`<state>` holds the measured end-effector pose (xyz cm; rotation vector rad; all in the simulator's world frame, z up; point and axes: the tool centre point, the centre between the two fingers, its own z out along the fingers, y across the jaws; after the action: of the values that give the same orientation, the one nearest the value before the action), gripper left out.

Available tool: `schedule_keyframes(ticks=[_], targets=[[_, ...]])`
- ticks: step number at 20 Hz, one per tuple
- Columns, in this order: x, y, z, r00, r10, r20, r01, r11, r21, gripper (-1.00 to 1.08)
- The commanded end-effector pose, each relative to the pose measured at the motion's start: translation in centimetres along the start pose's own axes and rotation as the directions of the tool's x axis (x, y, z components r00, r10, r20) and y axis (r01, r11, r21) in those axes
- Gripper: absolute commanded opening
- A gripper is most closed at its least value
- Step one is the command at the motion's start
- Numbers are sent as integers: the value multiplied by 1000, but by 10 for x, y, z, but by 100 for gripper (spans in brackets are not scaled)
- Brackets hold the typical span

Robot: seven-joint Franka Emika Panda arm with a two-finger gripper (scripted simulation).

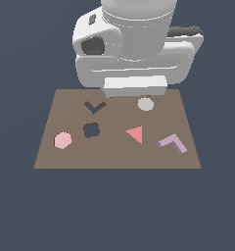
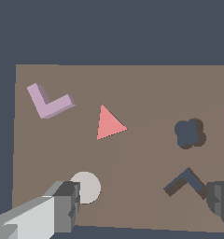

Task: Insert a designated object into the corresponding slot on a board.

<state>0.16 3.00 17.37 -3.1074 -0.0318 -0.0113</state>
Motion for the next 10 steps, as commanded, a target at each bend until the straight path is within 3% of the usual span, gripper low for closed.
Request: schedule_keyframes(ticks=[1,10], targets=[[0,0,0,1000,0,0,0,1000,0,100],[12,-12,14,999,-46,2,46,999,-3,100]])
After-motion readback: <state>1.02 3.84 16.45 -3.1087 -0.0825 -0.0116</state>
